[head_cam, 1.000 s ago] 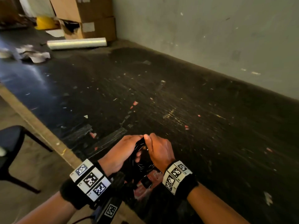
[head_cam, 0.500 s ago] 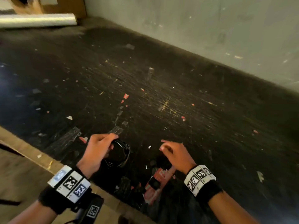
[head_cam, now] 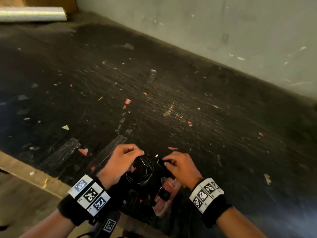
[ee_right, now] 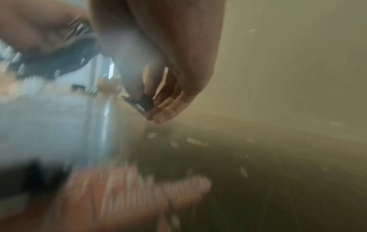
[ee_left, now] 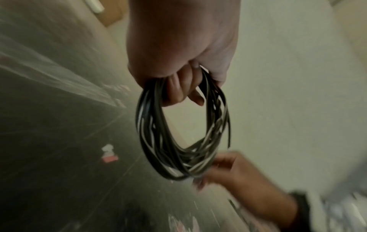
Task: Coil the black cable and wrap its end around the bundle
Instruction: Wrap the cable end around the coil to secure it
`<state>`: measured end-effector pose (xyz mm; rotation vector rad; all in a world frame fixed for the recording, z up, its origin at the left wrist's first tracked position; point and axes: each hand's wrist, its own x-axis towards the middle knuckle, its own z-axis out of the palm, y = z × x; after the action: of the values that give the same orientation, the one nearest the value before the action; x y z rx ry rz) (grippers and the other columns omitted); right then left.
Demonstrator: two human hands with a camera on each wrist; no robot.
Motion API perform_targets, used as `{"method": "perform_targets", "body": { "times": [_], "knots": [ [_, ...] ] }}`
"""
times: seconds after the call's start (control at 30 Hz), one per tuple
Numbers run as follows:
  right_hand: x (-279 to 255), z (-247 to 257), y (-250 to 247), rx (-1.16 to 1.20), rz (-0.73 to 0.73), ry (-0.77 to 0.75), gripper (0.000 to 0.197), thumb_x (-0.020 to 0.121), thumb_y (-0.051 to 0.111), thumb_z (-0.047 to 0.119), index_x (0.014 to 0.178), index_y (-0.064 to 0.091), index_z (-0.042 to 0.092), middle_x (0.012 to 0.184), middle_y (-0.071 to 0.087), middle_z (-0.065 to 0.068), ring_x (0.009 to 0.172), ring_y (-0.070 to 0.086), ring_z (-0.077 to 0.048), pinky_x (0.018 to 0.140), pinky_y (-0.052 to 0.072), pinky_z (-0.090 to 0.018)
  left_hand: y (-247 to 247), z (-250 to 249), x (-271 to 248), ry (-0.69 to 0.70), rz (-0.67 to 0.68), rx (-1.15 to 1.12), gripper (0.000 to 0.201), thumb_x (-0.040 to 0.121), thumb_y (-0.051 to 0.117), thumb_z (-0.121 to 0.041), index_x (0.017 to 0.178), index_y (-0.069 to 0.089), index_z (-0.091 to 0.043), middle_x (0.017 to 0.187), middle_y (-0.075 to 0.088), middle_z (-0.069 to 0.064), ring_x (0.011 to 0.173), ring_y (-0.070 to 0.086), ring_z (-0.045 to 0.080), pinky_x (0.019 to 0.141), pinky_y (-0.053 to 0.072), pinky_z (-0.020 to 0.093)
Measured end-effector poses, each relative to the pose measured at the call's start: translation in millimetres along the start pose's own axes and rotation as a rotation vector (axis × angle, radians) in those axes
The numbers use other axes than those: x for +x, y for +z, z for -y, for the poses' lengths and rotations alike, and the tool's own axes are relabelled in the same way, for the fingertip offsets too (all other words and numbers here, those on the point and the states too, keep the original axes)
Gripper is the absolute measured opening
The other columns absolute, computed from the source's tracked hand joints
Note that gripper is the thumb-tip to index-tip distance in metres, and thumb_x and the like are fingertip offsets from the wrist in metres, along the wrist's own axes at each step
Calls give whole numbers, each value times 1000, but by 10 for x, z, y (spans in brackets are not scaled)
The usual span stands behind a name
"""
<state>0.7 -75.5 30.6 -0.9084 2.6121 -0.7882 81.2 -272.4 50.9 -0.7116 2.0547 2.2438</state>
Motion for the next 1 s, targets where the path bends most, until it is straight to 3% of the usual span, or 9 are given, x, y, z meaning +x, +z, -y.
{"method": "perform_targets", "body": {
  "times": [0.07,0.17,0.37,0.5,0.63,0.7,0.8,0.9,1.0],
  "knots": [
    [-20,94,-222,91,-130,-27,19,83,68,14,101,74,14,101,74,-5,102,65,-13,95,48,-31,196,-87,20,69,119,76,29,85,62,-3,58,58,-11,40,43,-9,35,38,0,39,28,16],
    [-85,203,-516,101,-193,-114,17,83,68,14,99,74,13,92,74,-4,85,66,-11,80,51,-26,512,-241,25,152,278,130,22,86,59,2,66,57,-7,37,48,-13,34,40,-5,40,29,10],
    [-336,107,-907,-20,-263,-144,16,85,65,17,100,72,16,92,73,1,85,66,-8,78,54,-30,912,-477,74,224,355,162,29,90,56,-6,63,60,-13,40,49,-16,37,43,-6,41,31,7],
    [-483,14,-1056,111,-466,68,8,85,65,17,84,72,17,80,74,3,71,66,-7,68,55,-30,1244,-604,-28,346,344,150,36,88,57,-2,57,66,-18,43,55,-16,44,48,-7,50,37,11],
    [-414,37,-1230,619,-559,397,13,89,60,9,78,66,10,81,74,-12,47,58,-9,45,46,-21,1465,-615,-96,352,269,87,33,87,60,-3,54,62,-4,47,50,-7,45,44,4,47,31,19],
    [-526,25,-1438,833,-540,336,9,89,59,3,86,65,9,81,71,-10,51,62,-11,49,51,-20,1614,-640,-111,237,212,-30,27,87,60,-9,63,65,1,59,47,9,49,40,18,45,25,23],
    [-739,-52,-1751,975,-362,134,23,84,61,-7,106,64,0,89,69,-9,77,70,-15,73,59,-24,1769,-769,-166,74,196,-200,14,88,59,-12,80,65,-2,56,37,4,43,31,12,39,18,22],
    [-925,-171,-1991,797,-264,23,24,82,61,-12,100,64,3,90,69,-7,82,72,-13,77,57,-22,1938,-887,-318,40,241,-283,21,89,59,-15,68,61,-9,43,36,-6,36,30,6,38,18,21],
    [-1060,-243,-2172,583,-357,-27,13,80,66,-6,90,64,3,83,70,-8,79,73,-16,74,58,-24,2112,-950,-473,59,231,-284,20,87,63,-23,68,68,-16,44,36,-6,38,31,7,40,22,21]
  ]
}}
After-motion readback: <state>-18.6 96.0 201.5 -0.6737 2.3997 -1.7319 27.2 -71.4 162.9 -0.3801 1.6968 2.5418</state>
